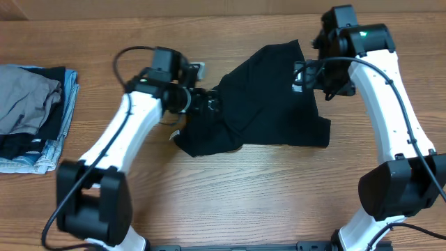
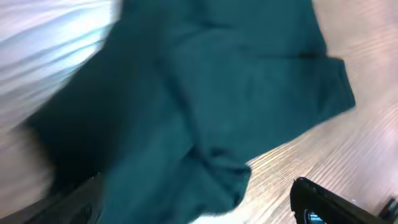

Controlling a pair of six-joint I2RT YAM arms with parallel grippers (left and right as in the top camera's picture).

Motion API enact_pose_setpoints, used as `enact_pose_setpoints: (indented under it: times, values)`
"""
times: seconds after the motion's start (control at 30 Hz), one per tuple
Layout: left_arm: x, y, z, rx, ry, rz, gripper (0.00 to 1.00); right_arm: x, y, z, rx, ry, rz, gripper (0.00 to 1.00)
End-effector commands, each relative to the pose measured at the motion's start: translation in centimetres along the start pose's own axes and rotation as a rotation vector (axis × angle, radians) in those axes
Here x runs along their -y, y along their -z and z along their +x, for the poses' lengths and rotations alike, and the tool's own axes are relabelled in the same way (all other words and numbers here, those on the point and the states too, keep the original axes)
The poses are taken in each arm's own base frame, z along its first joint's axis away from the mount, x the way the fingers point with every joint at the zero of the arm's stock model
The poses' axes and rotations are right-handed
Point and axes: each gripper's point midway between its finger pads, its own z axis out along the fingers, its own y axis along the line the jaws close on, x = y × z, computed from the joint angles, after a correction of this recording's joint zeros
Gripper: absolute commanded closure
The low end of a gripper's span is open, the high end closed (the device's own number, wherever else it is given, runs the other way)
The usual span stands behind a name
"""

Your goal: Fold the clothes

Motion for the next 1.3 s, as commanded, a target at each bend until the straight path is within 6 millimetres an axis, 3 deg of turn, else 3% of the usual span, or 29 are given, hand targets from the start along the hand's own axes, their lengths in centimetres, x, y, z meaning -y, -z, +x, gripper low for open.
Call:
enact_pose_setpoints:
  times: [0.0,0.2,0.4,0.5,0.67,0.9,1.07,1.27]
  values:
    - [2.7,-2.3,0.0,-0.008,-0.218,-0.012,0.03,0.8,0.5,0.3,-0.002,-0.066,-0.004,0.0]
    - [3.7,-3.5,0.4,-0.018,-0.373,-0.09,0.09,0.9,0.5,0.5,-0.01,-0.059,-0.002,0.0]
    - [1.6,-3.1,-1.1,0.039,-0.263,-0.227,0.04,0.9,0.5,1.0,-0.028,-0.06,0.002,0.0]
    - [1.8,-4.4,-1.7,0.065,-0.214,-0.193,0.03,1.0,0.5,1.0,-0.03,-0.061,0.003,0.0]
    - [1.1,-7.8,-0.3,0.002,-0.151,-0.137,0.01,1.3,0.5,1.1,-0.031,-0.061,0.022,0.0]
    - [2.5,-8.2,-1.0,0.028,-0.166,-0.061,0.03,1.3,0.5,1.1,-0.032,-0.061,0.023,0.0]
    - [2.7,-8.4,-1.3,0.039,-0.149,-0.045,0.14,1.3,0.5,1.2,-0.035,-0.061,0.023,0.0]
    - [2.3,-8.5,-1.3,0.042,-0.137,-0.062,0.45,1.4,0.5,1.4,-0.043,-0.062,0.026,0.0]
